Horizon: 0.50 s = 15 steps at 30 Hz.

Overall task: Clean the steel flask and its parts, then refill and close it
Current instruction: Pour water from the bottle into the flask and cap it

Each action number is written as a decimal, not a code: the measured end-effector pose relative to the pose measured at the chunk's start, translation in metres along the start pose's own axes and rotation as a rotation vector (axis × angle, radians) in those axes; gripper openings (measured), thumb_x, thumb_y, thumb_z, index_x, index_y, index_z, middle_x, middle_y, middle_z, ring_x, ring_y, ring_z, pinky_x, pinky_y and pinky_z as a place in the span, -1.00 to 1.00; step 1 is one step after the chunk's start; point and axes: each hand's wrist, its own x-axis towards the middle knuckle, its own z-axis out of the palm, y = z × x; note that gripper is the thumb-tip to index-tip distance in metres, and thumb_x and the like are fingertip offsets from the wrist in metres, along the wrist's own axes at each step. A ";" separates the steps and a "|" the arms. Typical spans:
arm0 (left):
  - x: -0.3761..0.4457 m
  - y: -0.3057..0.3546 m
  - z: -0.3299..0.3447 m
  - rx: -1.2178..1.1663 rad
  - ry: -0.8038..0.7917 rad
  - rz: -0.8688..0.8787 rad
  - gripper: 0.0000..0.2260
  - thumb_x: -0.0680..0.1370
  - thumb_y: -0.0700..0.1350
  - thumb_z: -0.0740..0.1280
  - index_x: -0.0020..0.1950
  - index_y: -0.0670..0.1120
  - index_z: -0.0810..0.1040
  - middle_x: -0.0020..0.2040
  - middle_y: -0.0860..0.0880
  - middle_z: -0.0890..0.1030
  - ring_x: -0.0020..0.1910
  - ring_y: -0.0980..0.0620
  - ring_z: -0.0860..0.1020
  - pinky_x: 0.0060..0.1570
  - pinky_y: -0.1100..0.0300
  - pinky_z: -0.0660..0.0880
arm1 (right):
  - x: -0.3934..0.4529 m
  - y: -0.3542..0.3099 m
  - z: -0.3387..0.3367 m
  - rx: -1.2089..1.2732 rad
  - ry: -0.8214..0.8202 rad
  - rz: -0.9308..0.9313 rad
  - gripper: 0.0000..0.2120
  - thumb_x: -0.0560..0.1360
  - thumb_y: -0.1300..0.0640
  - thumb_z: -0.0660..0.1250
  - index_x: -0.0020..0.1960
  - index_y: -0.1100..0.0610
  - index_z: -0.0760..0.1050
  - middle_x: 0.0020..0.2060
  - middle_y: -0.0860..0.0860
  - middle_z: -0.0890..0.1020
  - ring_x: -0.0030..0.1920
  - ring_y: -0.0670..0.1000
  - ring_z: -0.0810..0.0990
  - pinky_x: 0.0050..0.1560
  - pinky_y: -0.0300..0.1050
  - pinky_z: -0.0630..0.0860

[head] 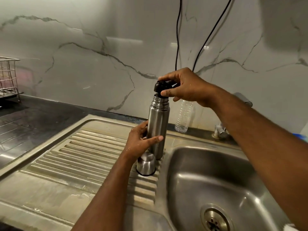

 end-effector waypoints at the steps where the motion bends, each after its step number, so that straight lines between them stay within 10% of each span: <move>1: -0.001 0.000 0.000 -0.002 -0.011 -0.001 -0.48 0.44 -0.03 0.62 0.36 0.02 0.58 0.19 -0.03 0.73 0.20 -0.03 0.70 0.26 -0.16 0.62 | 0.000 -0.002 -0.003 -0.027 -0.071 0.009 -0.50 0.51 0.25 0.50 0.43 0.04 0.53 0.22 0.00 0.62 0.14 -0.02 0.62 -0.06 -0.13 0.67; 15: -0.002 0.005 0.000 -0.052 -0.089 -0.032 -0.40 0.38 0.00 0.62 0.38 -0.07 0.57 0.20 -0.09 0.73 0.22 -0.09 0.70 0.28 -0.15 0.61 | -0.006 -0.006 -0.005 -0.060 -0.143 0.054 -0.40 0.47 0.14 0.56 0.47 0.04 0.47 0.29 0.02 0.58 0.23 0.03 0.58 0.08 -0.03 0.64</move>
